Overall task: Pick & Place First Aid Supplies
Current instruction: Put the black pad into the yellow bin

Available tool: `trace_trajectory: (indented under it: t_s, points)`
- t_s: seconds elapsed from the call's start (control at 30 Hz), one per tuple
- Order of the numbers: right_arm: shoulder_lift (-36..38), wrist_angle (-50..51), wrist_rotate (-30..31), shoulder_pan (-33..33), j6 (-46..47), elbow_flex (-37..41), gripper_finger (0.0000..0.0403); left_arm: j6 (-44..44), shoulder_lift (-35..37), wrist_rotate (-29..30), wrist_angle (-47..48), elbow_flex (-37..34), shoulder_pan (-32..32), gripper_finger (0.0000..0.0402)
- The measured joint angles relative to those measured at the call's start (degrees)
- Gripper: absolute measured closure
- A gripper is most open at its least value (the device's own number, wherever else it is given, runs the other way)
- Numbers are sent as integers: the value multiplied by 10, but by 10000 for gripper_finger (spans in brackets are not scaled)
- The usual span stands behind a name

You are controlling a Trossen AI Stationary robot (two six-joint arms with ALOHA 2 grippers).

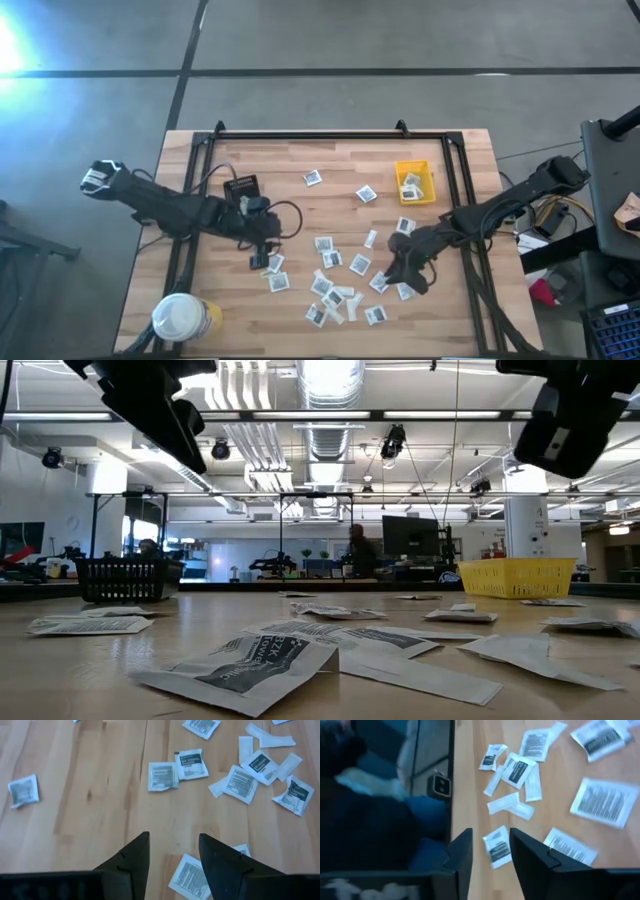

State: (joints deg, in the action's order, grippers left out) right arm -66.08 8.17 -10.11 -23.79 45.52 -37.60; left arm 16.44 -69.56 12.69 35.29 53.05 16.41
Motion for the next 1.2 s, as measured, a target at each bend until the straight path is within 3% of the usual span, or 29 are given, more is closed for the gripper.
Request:
trace_trajectory:
  t_s: [0.23,0.43,0.57,0.7,1.2]
  points:
    - [-66,19,-3,-17,-190,-42,244,42,0,0,-10,-6,26,239]
    - [-122,170,2,-37,-315,-116,239,73,0,0,-13,-7,45,239]
    - [-169,286,57,-55,-352,-171,245,77,0,2,-13,-7,48,239]
    - [-223,339,104,-78,-399,-211,251,77,0,4,-14,-7,48,239]
    - [-386,403,118,-97,-443,-308,288,77,0,5,-14,-8,48,239]
